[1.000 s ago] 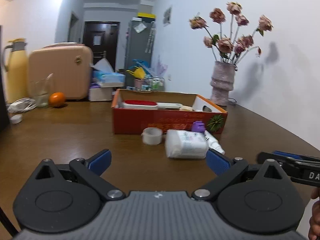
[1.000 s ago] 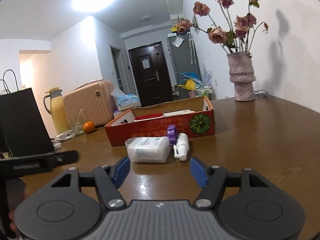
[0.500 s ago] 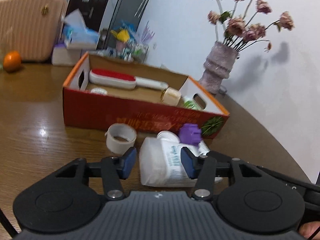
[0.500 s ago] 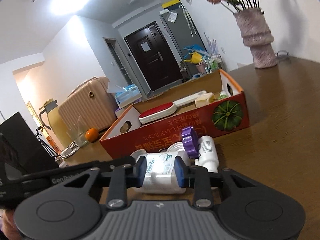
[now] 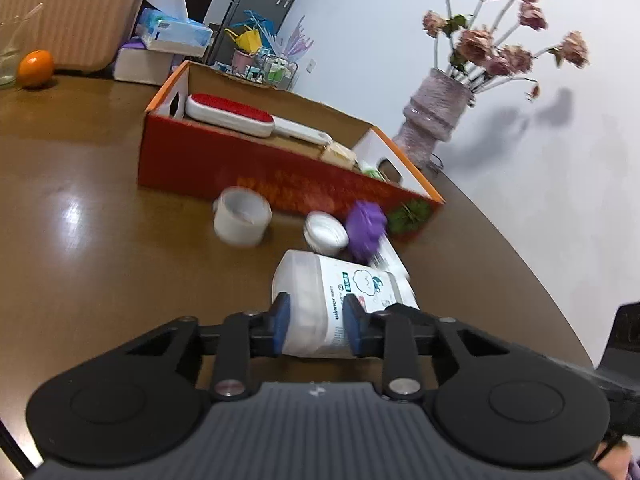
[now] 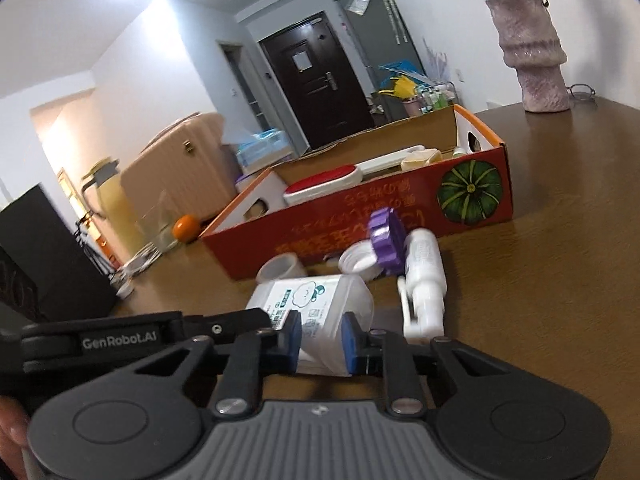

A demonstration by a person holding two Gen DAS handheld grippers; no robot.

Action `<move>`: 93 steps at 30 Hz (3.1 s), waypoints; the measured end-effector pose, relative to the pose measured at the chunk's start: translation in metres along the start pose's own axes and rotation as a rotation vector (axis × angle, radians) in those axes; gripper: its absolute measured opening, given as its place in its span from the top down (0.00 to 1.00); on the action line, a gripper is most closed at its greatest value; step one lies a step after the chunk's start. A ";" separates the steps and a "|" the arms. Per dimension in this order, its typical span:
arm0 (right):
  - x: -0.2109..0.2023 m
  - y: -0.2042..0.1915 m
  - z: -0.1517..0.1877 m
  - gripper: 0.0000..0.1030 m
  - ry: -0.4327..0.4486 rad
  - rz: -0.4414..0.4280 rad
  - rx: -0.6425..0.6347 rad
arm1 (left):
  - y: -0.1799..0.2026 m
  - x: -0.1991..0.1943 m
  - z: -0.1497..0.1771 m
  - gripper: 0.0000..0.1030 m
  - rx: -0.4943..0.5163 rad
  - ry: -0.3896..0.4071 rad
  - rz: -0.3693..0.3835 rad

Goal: Organize rigid objects
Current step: 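Grasp the white wipes pack with the right tool, then carry the wipes pack into the box with the right tool and release, then withdraw both tools from the box back toward the loose items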

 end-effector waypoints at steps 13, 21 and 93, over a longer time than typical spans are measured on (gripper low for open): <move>-0.105 -0.042 0.069 0.80 -0.022 0.007 -0.067 | 0.024 -0.091 0.084 0.75 0.007 -0.006 -0.002; -0.113 -0.044 0.082 0.75 0.003 0.024 -0.050 | 0.016 -0.098 0.089 0.74 -0.050 0.023 -0.002; 0.035 0.019 -0.194 0.37 -0.069 0.282 -0.357 | -0.024 0.012 -0.178 0.11 0.207 0.146 -0.337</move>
Point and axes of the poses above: each gripper's, at about its wrist camera, not at the fingertips, and x roughly the way its jaws point, y to its right, z to its underside, the point moved 7 cm from there along x, roughly the way its jaws point, and after that the axes turned 5 degrees about -z, right-handed, at the moved point
